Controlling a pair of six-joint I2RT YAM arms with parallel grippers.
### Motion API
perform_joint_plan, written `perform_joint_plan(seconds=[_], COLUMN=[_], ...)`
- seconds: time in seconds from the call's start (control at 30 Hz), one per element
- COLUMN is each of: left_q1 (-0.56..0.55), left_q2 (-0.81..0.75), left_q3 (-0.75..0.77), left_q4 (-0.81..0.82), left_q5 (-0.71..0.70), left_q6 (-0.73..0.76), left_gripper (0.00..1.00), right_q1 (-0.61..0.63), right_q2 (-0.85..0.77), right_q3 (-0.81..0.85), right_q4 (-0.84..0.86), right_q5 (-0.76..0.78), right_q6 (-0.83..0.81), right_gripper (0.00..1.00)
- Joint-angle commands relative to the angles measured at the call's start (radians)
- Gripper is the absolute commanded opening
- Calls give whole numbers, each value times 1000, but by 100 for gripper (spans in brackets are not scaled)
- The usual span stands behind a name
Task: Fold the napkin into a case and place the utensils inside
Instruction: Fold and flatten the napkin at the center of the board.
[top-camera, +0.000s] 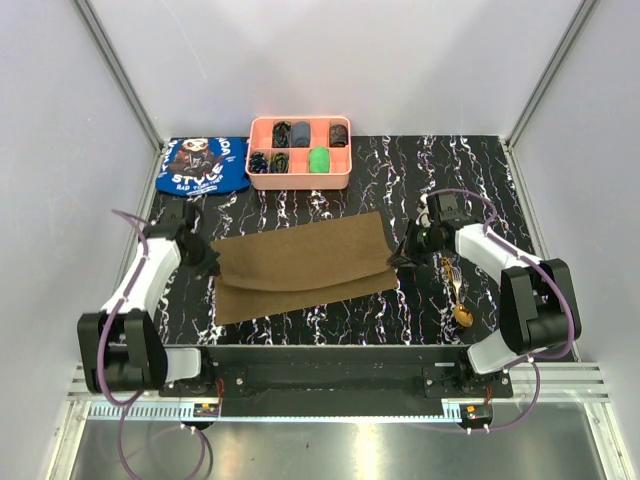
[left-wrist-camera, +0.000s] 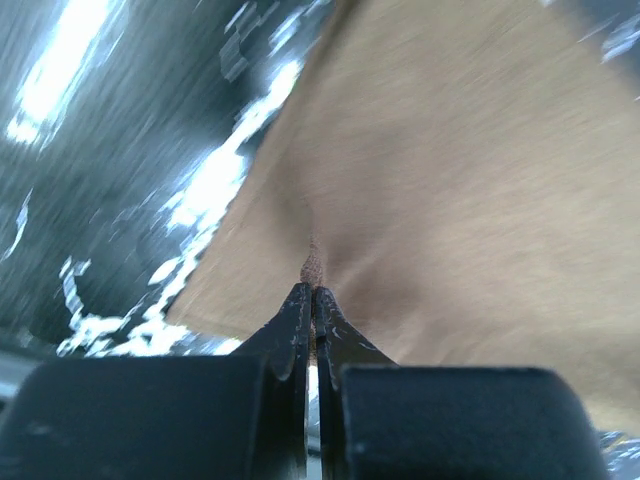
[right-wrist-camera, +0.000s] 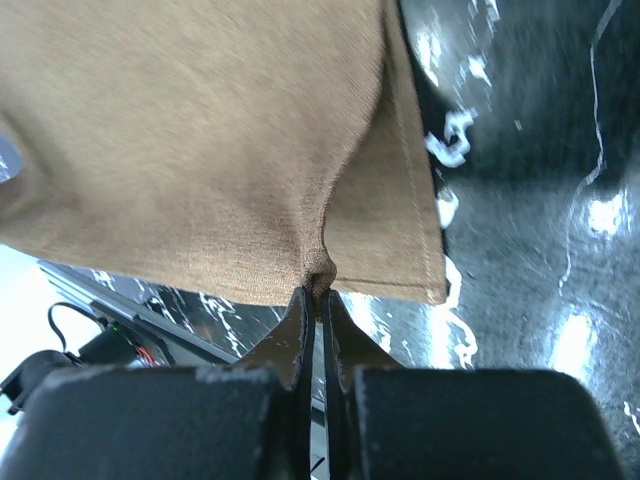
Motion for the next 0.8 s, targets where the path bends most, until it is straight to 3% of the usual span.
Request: perform_joint_plan(seconds=[0.0, 0.23, 0.37, 0.57, 0.77], left_q1=[-16, -48, -121, -154, -192], left_q2=[134, 189, 244, 304, 386], left_q3=[126, 152, 161, 172, 253], left_q4=[84, 111, 123, 151, 160], left_q5=[71, 70, 69, 62, 61], left_q6=[41, -3, -14, -42, -51], left_gripper=[0, 0, 0, 0, 0], right_q1=[-15, -18, -17, -14, -15], right_q2=[1, 70, 102, 174, 123], right_q3=[65, 5, -42, -75, -148], right_q4=[15, 86, 146, 153, 147], right_q5=[22, -60, -50, 24, 172], right_q6=[10, 28, 51, 94, 209], right_gripper=[0, 0, 0, 0, 0])
